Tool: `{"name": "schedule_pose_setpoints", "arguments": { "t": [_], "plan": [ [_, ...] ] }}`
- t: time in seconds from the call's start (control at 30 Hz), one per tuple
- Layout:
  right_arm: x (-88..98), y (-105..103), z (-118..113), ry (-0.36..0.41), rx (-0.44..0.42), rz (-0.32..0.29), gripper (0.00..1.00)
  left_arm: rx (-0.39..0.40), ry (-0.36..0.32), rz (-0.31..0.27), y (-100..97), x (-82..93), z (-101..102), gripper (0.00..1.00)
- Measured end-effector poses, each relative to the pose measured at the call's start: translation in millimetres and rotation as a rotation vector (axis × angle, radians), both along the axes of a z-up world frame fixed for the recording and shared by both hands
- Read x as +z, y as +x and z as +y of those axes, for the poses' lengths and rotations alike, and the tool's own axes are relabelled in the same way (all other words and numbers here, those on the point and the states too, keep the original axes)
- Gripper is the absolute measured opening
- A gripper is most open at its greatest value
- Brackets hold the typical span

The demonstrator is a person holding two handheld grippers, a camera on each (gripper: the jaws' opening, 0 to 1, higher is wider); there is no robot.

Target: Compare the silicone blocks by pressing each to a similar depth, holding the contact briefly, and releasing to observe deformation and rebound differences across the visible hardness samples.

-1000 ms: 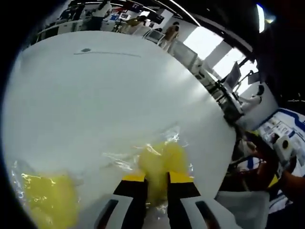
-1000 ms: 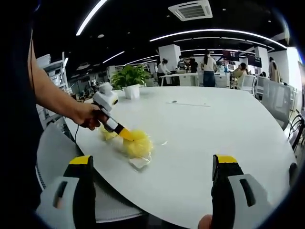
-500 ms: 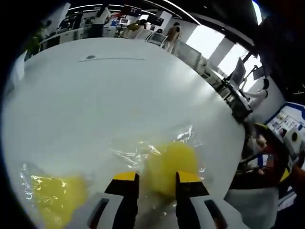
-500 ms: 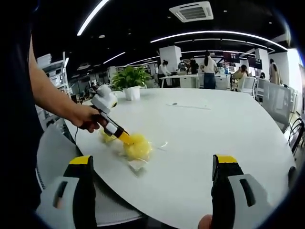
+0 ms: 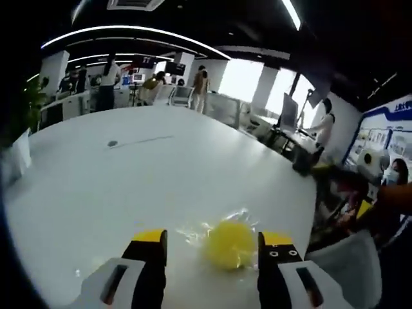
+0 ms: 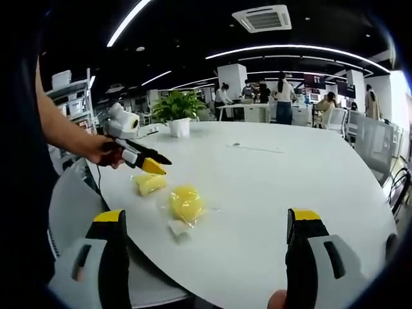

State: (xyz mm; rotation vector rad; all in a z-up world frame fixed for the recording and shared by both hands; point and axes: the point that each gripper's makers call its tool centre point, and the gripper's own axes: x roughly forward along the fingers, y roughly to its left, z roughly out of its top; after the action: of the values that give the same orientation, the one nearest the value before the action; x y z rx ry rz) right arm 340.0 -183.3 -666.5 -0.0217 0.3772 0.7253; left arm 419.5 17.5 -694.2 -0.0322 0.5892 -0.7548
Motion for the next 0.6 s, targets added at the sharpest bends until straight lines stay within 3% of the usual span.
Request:
{"name": "schedule_pose_setpoints", "arguments": {
  "t": [0.23,0.47,0.6],
  "plan": [
    [9.0,7,4,-0.004,0.015,-0.025,0.97,0.059,0.003,-0.136,-0.7,38.9,59,0.78],
    [7.9,10,3,-0.020,0.013,-0.036,0.97,0.127,0.026,-0.182,-19.3,44.5,118,0.95],
    [-0.7,10,4,-0.046,0.025,-0.033,0.97,0.169,-0.022,-0.190,-30.9,44.7,137,1.00]
  ]
}}
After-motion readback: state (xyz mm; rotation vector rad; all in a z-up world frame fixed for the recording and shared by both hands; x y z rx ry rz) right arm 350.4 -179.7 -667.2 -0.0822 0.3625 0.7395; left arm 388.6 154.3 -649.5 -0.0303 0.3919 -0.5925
